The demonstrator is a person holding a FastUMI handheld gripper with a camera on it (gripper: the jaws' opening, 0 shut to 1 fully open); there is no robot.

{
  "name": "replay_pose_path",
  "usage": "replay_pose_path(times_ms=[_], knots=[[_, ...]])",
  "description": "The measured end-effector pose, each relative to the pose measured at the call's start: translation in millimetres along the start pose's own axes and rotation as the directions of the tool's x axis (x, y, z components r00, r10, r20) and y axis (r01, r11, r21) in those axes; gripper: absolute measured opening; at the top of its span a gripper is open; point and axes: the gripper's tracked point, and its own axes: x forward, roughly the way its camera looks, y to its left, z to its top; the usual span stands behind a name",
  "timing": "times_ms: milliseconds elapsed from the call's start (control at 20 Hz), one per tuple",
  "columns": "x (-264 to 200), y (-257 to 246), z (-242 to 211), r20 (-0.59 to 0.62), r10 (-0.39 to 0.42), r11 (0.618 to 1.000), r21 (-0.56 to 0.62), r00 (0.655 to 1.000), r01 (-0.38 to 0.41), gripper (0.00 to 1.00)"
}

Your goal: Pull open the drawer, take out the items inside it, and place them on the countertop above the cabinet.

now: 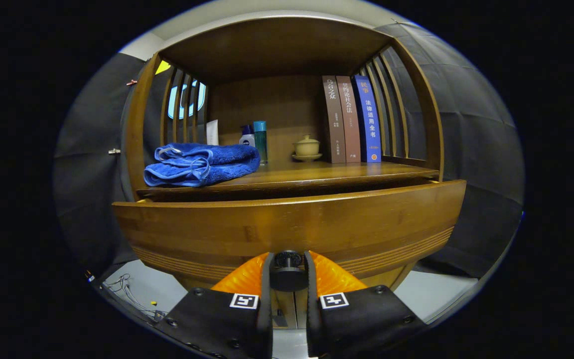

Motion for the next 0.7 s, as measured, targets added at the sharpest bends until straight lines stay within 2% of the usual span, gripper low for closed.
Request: replay_pose_path(times_ms=[300,700], knots=[[-49,-4,-8,-0.009,0.009,1.0,0.02,1.0,-0.009,0.3],[-86,-8,-13,-0.003,0.014,0.999,0.036,1.0,-0.013,0.3]])
